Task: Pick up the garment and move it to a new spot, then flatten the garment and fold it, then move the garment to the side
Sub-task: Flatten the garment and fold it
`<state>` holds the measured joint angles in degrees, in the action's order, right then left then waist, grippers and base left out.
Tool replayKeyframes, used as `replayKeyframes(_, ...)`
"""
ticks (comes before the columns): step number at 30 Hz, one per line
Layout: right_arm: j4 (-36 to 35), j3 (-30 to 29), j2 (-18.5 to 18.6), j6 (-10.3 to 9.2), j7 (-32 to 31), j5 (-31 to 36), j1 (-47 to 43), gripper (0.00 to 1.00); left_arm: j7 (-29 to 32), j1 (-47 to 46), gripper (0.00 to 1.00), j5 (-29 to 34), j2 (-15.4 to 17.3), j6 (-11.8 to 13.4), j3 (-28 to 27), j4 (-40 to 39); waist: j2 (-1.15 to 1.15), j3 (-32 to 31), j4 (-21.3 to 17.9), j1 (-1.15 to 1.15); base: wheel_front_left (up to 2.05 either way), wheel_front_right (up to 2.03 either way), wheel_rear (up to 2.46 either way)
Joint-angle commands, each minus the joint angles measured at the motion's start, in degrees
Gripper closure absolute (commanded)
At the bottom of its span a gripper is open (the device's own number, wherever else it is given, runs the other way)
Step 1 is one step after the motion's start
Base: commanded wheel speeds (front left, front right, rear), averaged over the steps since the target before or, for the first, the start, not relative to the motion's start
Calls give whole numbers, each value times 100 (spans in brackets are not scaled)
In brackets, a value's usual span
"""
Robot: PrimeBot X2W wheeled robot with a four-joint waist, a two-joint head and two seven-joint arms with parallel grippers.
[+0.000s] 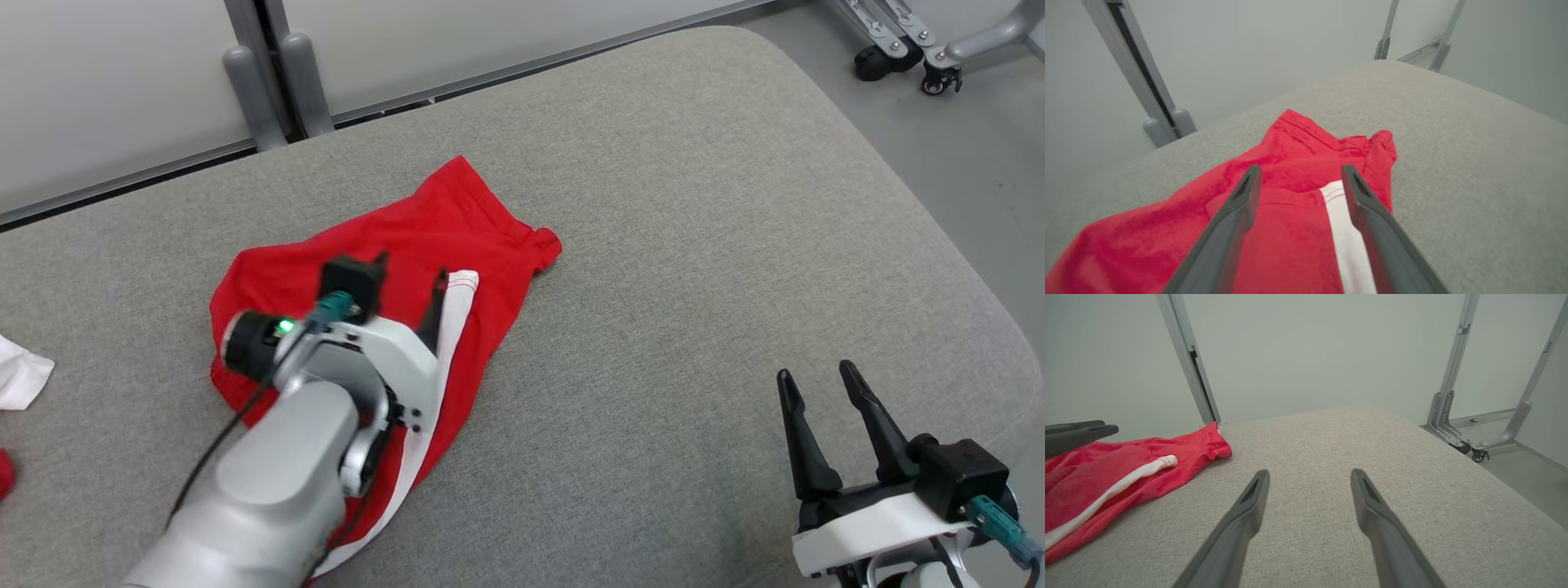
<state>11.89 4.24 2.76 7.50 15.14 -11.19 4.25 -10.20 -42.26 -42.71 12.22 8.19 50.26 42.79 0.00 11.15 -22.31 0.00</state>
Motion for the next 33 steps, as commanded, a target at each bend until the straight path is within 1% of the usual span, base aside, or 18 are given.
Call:
replayKeyframes(1, -22, 39, 25, -2, 1, -78, 64, 0, 207, 134, 0, 117, -88, 40, 208, -34, 0, 37, -33, 0, 0, 0, 0)
replayKeyframes(6, -6, 92, 25, -2, 1, -194, 54, 0, 767, 188, 0, 270, -217, 144, 577, 72, 0, 71, -134, 0, 0, 0, 0)
replayKeyframes(11, 27, 37, 25, -2, 1, -195, -1, 0, 917, 194, 0, 325, -119, 211, 671, 134, 0, 65, -187, 0, 0, 0, 0)
replayKeyframes(17, 38, 50, 25, -2, 1, -251, 27, 0, 1064, 207, 0, 346, -49, 162, 784, 222, 0, 68, -223, 0, 0, 0, 0)
replayKeyframes(18, 36, 55, 25, -2, 1, -257, 38, 0, 1070, 206, 15, 354, -47, 155, 795, 236, 0, 71, -229, 0, 0, 0, 0)
replayKeyframes(19, 36, 63, 25, -2, 1, -262, 49, 0, 1090, 215, 51, 333, -50, 141, 797, 253, 0, 74, -235, 0, 0, 0, 0)
replayKeyframes(20, 37, 68, 25, -2, 1, -274, 56, 0, 1104, 221, 69, 314, -55, 128, 802, 273, 0, 75, -240, 0, 0, 0, 0)
replayKeyframes(21, 37, 73, 25, -2, 1, -287, 60, 0, 1104, 219, 100, 306, -61, 110, 811, 288, 0, 74, -244, 0, 0, 0, 0)
replayKeyframes(28, 67, 38, 25, -2, 0, -267, 12, 0, 953, 249, 100, 246, -88, 88, 772, 252, 0, 25, -251, 0, 0, 0, 0)
replayKeyframes(33, 73, -16, 25, -2, 0, -208, -60, 0, 813, 359, 100, 179, -73, 27, 746, -165, 0, -62, -218, 0, 0, 0, 0)
